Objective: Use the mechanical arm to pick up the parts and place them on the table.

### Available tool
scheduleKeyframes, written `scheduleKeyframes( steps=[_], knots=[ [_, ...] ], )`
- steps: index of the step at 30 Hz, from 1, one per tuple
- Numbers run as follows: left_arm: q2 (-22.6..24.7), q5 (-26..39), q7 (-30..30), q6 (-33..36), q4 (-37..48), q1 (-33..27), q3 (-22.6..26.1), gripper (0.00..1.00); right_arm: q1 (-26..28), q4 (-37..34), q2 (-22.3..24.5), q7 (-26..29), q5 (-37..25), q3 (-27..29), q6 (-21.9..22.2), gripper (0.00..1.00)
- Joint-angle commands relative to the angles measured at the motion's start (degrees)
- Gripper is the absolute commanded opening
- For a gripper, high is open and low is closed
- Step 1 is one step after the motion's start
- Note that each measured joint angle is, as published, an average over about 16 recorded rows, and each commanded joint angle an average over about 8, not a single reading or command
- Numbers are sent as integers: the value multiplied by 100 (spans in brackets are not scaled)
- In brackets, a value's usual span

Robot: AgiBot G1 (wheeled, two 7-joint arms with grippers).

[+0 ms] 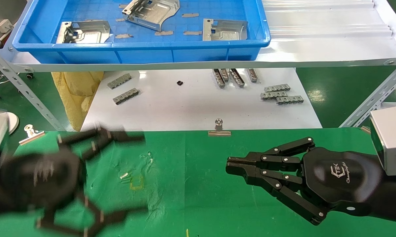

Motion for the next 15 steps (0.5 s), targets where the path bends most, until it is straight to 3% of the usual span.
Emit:
scheduleKeyframes(
  steps=[1,7,12,15],
  knots=[
    [29,111,14,-97,28,-186,-7,100,0,0,0,0,0,0,0,100],
    [622,780,24,-280,885,-1471,270,100,0,0,0,0,0,0,0,100],
    [1362,1502,278,-539,2393,-2621,613,100,0,0,0,0,0,0,0,100],
    [1845,1970,480,-1025,3452,-3247,801,100,0,0,0,0,0,0,0,100]
  ],
)
